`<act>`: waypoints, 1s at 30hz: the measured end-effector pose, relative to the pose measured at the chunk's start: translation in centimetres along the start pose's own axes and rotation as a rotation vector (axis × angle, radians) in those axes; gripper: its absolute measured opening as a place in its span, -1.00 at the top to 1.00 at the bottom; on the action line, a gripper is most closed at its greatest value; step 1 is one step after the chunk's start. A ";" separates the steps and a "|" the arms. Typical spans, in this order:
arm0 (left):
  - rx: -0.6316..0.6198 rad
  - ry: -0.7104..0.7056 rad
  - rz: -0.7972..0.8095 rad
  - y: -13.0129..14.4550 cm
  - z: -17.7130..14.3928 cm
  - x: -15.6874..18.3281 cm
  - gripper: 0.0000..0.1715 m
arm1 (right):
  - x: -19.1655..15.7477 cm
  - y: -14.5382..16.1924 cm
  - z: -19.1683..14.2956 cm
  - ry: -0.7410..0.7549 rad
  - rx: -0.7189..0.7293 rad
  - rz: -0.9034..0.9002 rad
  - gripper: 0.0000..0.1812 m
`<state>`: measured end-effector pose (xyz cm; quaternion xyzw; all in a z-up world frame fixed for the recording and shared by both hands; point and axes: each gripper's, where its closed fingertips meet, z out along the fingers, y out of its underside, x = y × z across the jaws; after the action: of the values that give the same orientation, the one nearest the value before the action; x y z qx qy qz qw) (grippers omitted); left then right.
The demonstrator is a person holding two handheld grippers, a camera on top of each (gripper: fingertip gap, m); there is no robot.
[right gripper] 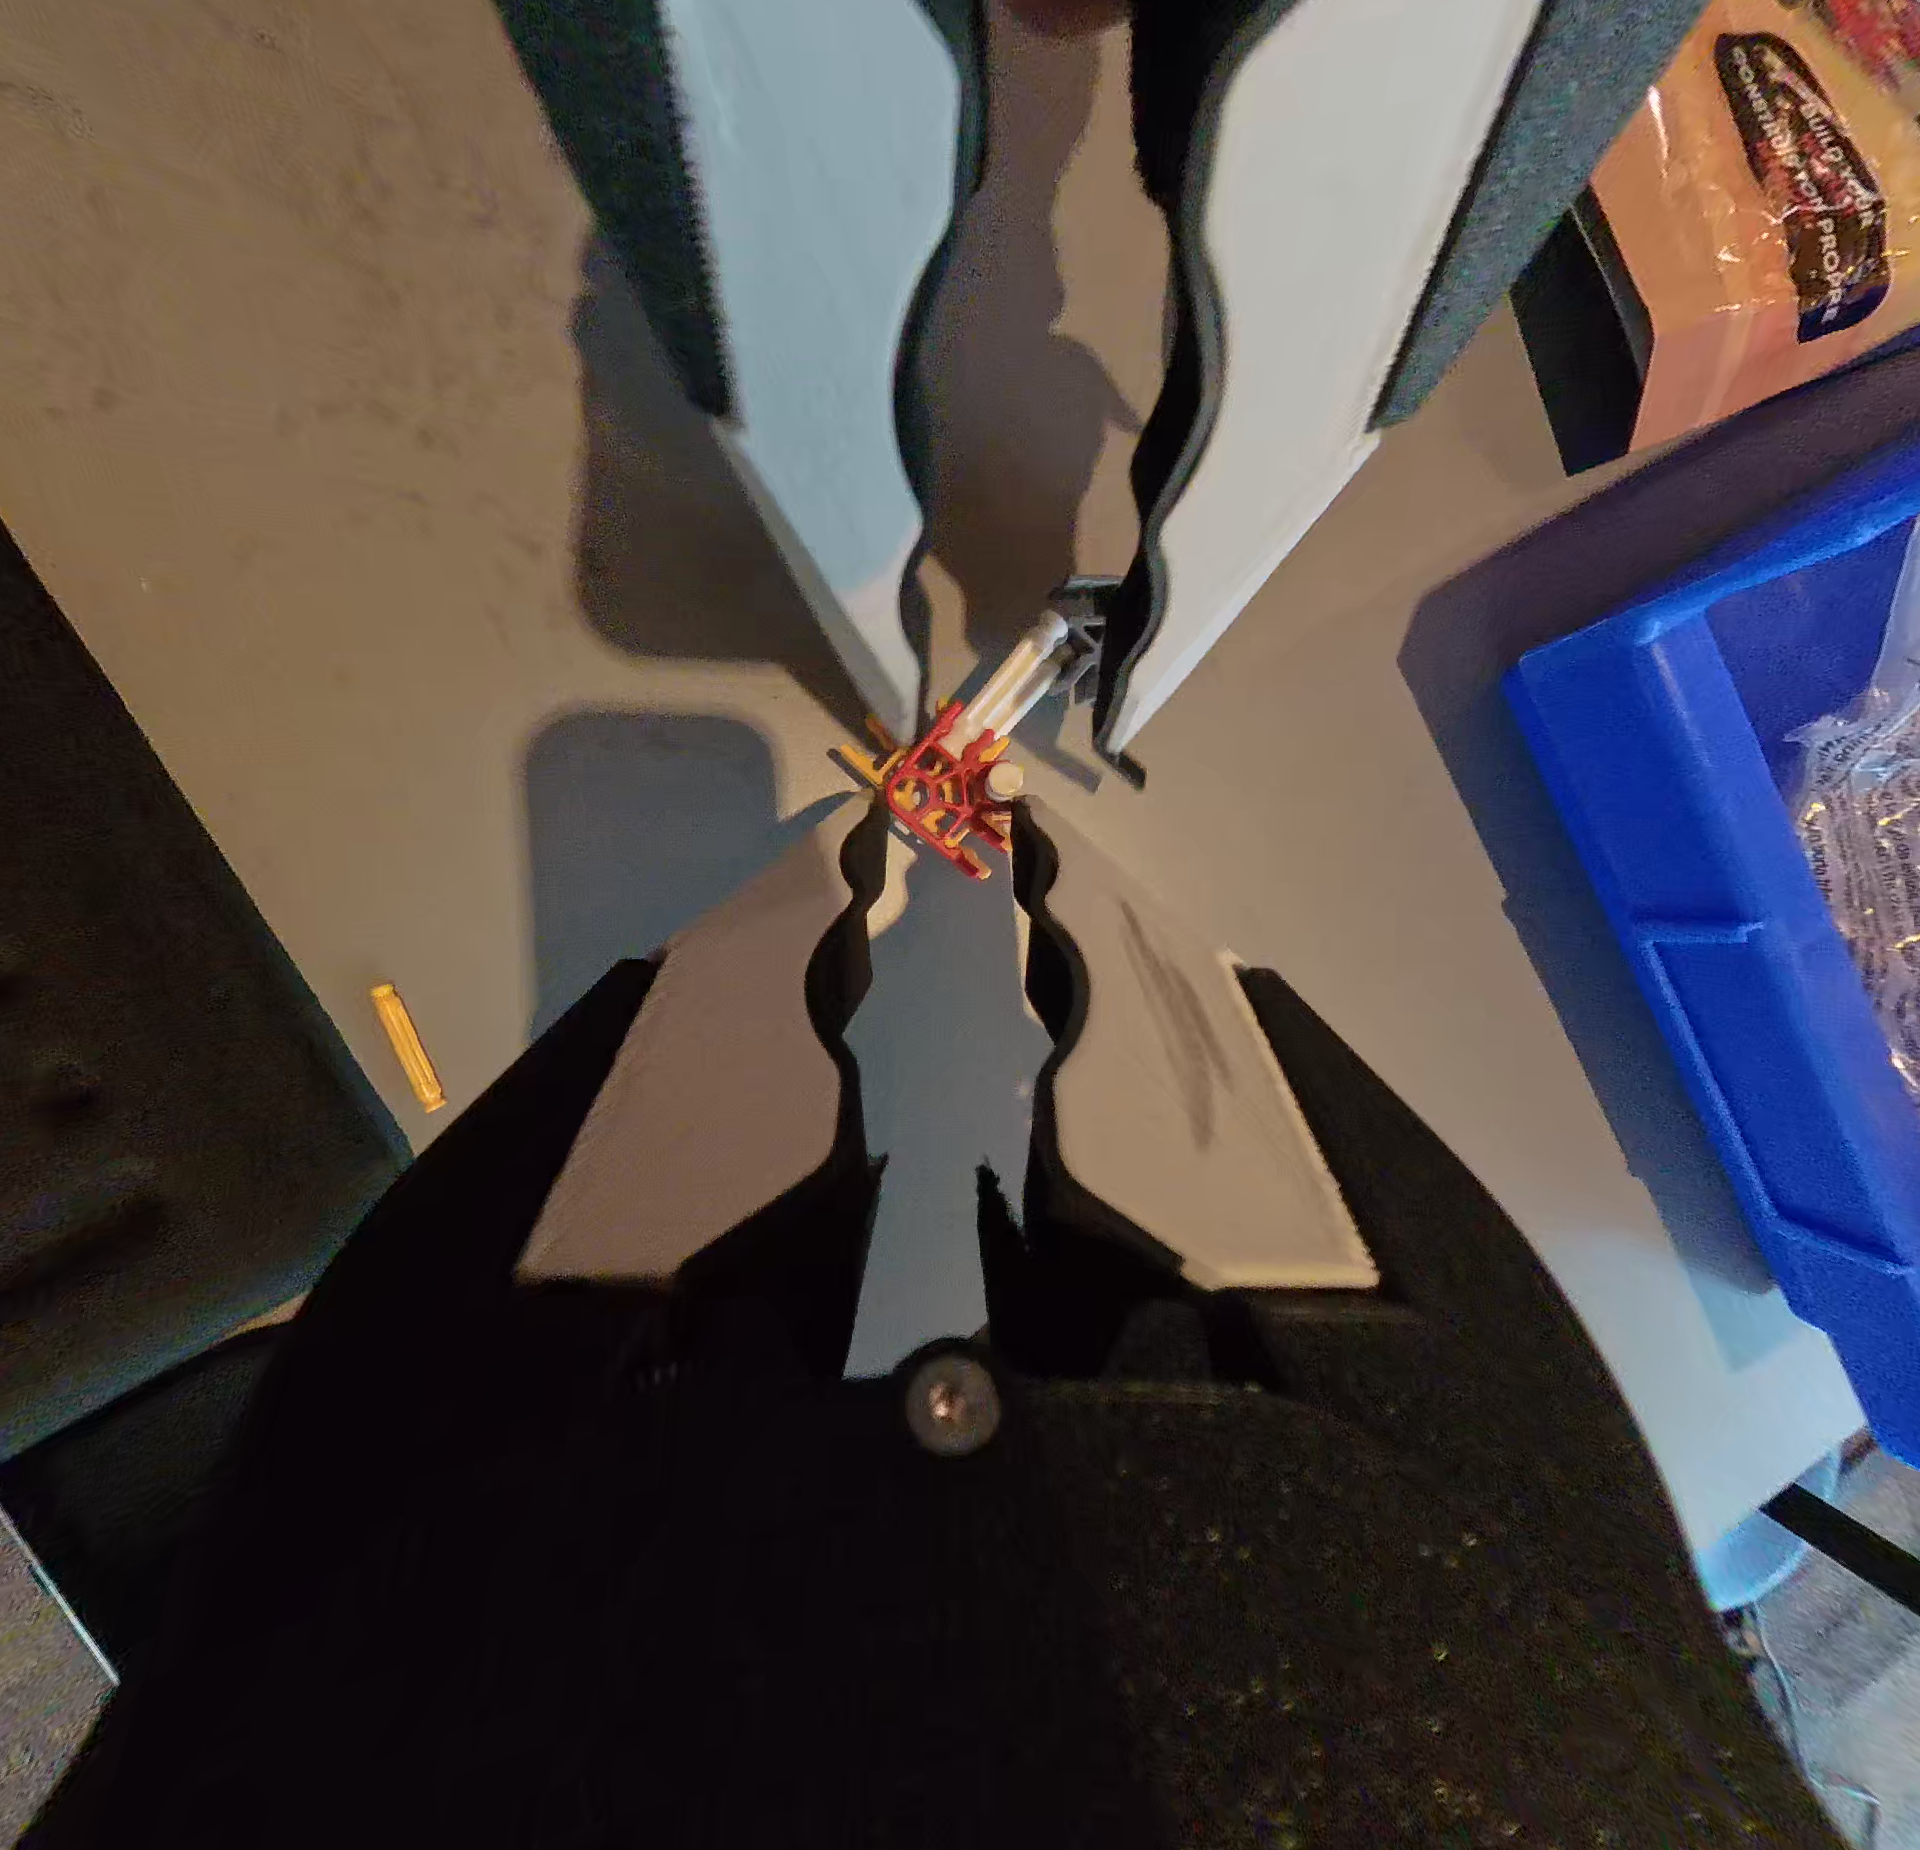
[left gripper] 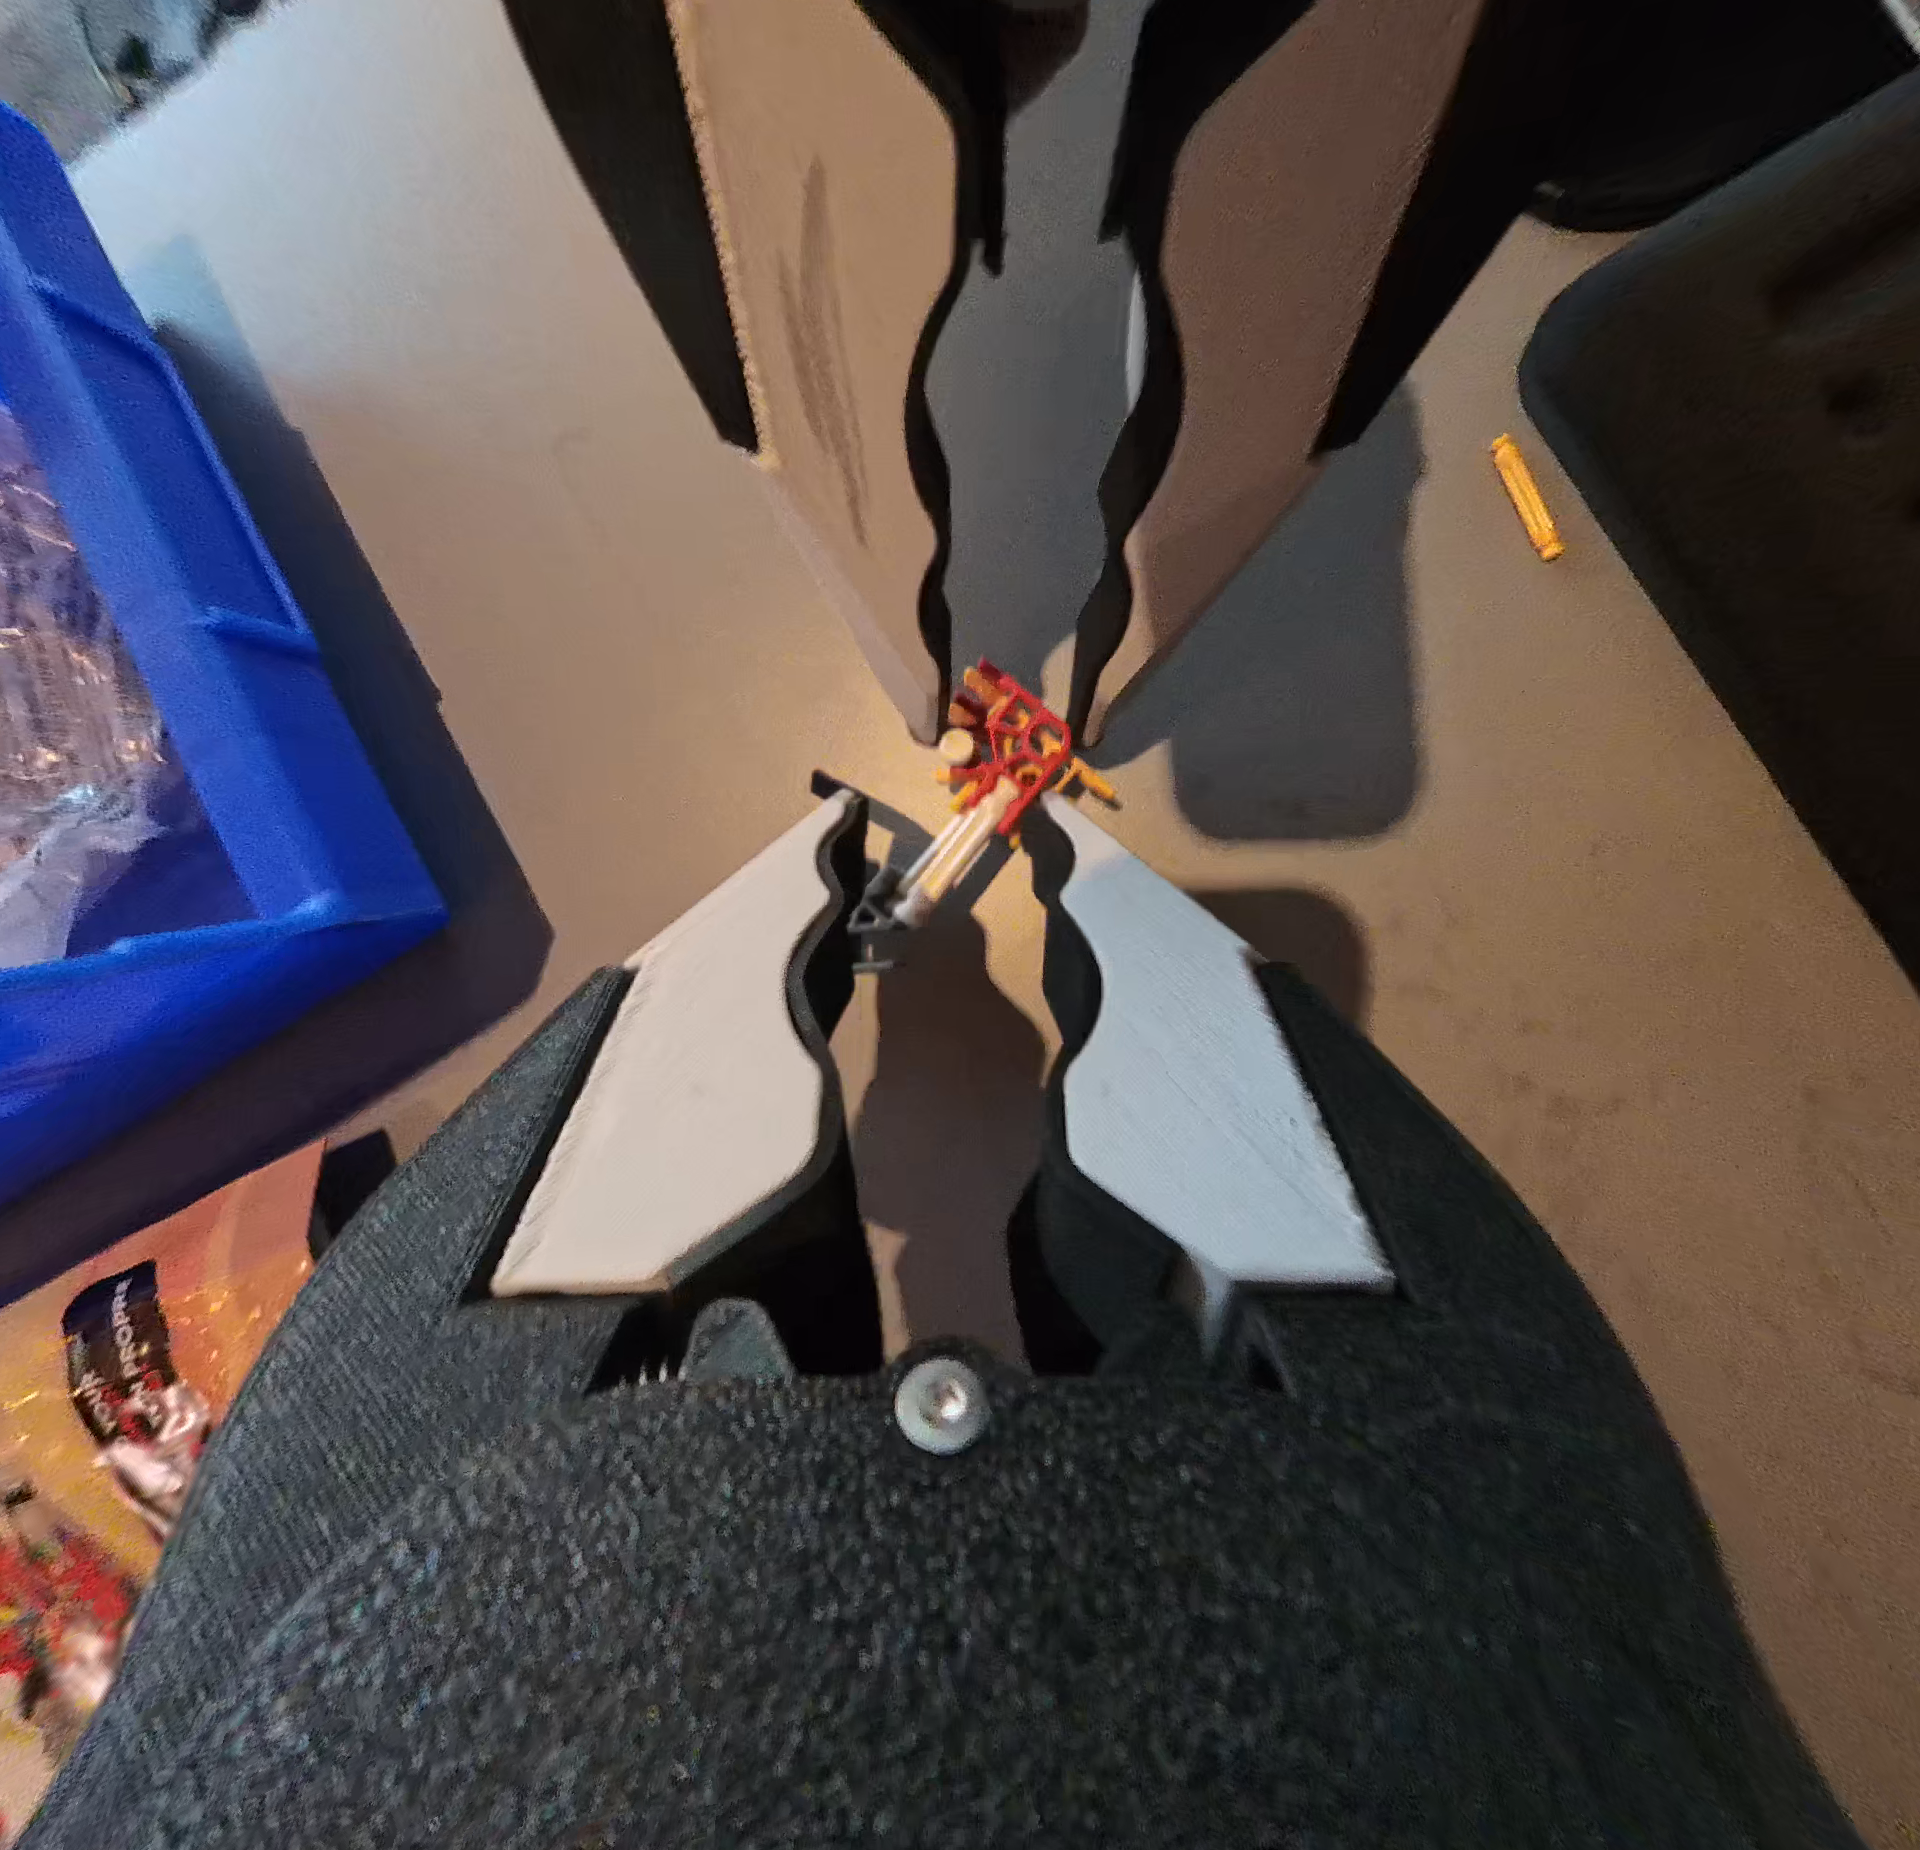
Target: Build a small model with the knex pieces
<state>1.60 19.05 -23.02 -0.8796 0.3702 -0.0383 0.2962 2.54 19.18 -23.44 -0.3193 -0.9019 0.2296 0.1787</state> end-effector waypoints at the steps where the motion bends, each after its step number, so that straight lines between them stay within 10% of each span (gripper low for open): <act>1: 0.038 0.002 0.005 -0.5 0.0 0.4 0.71 | 0.0 -0.1 0.1 -0.001 0.014 0.009 0.75; 30: 0.168 -0.043 0.038 -1.1 0.5 0.2 0.98 | 0.4 0.4 0.6 0.229 0.026 -0.043 0.74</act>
<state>2.59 19.83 -22.85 -0.8451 0.3758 -0.0448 0.3776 2.20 19.54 -24.04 -0.3218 -0.8791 0.1993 0.2896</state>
